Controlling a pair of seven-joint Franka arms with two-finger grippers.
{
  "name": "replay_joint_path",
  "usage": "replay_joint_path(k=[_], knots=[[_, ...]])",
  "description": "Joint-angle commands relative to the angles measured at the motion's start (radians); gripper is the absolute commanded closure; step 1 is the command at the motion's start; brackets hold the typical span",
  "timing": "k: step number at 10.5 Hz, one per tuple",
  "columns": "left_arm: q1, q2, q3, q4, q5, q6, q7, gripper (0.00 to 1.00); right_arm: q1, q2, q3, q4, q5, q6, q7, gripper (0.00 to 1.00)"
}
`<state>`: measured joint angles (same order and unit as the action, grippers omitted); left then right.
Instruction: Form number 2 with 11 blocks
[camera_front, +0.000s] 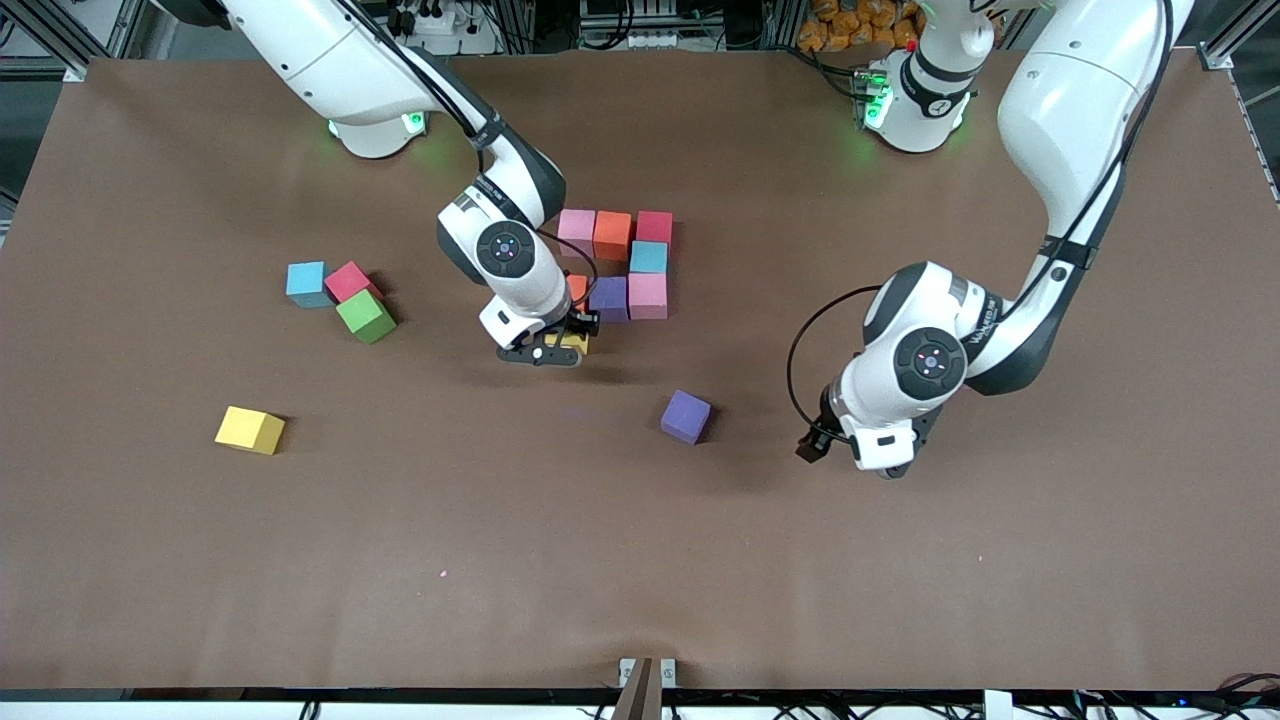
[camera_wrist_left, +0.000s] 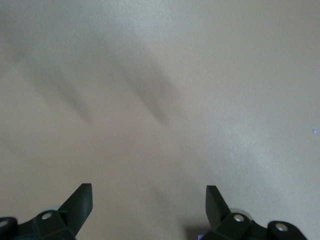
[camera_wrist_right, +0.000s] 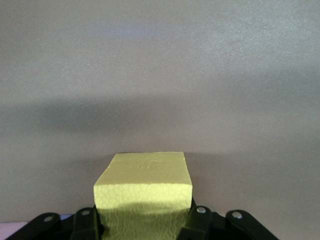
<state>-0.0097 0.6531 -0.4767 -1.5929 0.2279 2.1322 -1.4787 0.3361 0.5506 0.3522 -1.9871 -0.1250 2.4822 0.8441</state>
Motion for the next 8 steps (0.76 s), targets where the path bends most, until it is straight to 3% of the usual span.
replay_joint_path(k=[1, 6, 8], knots=[[-0.003, -0.029, 0.001, -0.018, 0.005, -0.003, 0.005, 0.00, 0.027, 0.014, -0.015, 0.008, -0.045, 0.000, 0.061, 0.86], [-0.055, 0.002, 0.000, 0.017, -0.007, -0.002, -0.086, 0.00, 0.038, 0.017, -0.021, 0.008, -0.082, -0.005, 0.096, 0.86], [-0.085, 0.026, 0.000, 0.049, -0.010, 0.005, -0.109, 0.00, 0.041, 0.019, -0.021, 0.005, -0.142, -0.011, 0.143, 0.86]])
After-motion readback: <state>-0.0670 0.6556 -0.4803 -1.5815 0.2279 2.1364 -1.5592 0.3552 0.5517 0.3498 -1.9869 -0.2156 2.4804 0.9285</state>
